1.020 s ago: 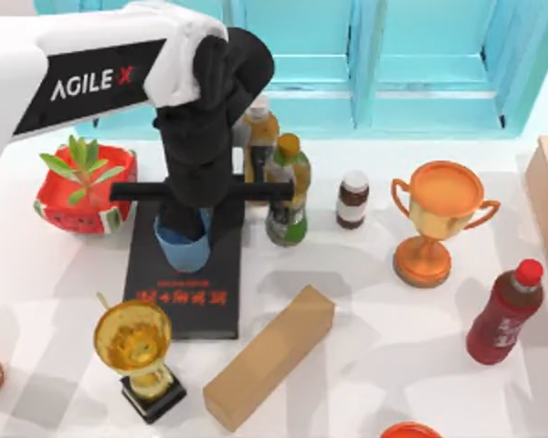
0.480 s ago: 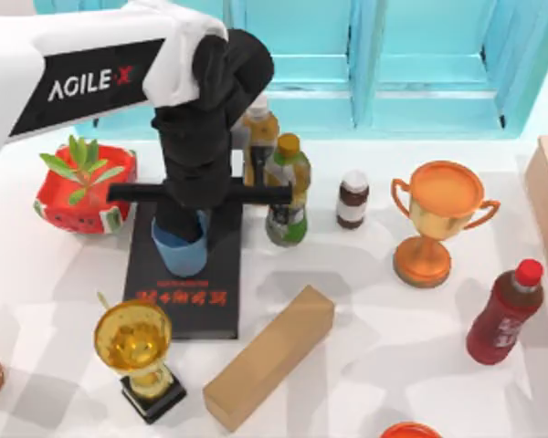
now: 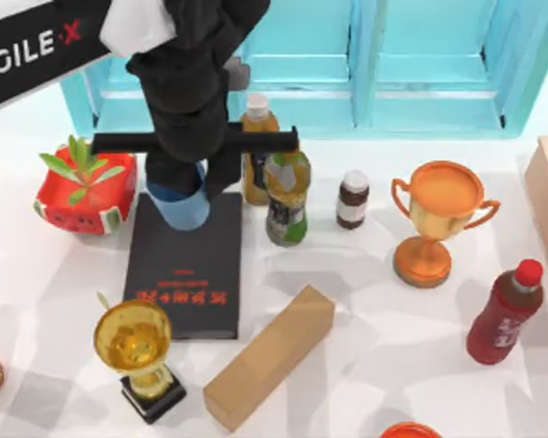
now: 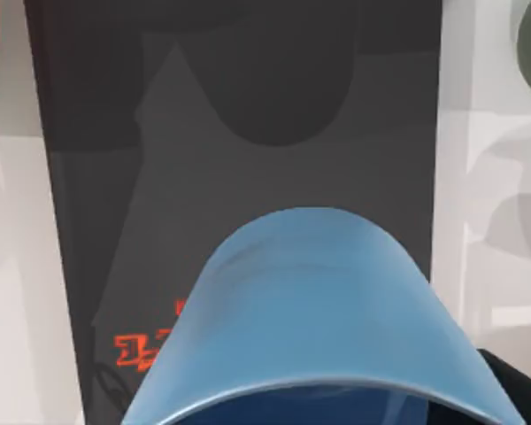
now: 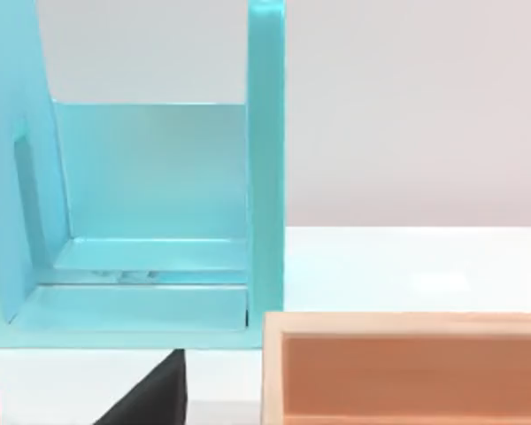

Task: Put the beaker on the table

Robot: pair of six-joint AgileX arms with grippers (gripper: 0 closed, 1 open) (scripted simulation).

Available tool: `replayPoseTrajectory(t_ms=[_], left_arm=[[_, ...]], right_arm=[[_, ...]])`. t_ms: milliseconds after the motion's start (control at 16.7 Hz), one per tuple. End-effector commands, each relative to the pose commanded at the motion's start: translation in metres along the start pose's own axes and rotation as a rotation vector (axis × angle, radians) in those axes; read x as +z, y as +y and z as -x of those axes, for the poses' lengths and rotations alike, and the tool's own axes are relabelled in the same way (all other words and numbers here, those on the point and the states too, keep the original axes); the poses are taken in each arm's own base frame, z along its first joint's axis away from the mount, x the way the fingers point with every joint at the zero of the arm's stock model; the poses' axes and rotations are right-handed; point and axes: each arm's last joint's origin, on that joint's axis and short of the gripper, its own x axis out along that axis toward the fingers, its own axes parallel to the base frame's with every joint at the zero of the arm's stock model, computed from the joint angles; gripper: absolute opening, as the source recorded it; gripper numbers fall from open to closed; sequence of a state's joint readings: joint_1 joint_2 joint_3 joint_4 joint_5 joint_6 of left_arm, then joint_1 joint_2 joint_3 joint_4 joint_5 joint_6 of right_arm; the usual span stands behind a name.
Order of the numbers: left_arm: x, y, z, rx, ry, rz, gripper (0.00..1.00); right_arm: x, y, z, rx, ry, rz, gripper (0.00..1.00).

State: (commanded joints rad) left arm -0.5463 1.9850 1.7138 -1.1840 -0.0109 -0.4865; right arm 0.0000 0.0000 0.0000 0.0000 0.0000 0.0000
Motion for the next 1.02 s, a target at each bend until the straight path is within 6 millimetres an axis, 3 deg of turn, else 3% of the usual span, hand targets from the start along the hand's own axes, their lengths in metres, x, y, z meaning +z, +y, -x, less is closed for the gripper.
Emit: replayPoseTrajectory(t_ms=[180,540,840,1020], left_arm=[[0.007,0.003,0.013,-0.012,-0.029,0.027,0.0],[0.013,-0.001,-0.03,0.048,0.101,0.029,0.0],[0.014,0.0,-0.03,0.049,0.102,0.028,0.0],[0.014,0.024,-0.022,0.049,0.093,0.03,0.0]], right_arm=[[0.0,0.0,0.0,0.0,0.0,0.0,1.0],[0.0,0.0,0.0,0.0,0.0,0.0,1.0],[0.0,0.0,0.0,0.0,0.0,0.0,1.0],[0.0,0.0,0.0,0.0,0.0,0.0,1.0]])
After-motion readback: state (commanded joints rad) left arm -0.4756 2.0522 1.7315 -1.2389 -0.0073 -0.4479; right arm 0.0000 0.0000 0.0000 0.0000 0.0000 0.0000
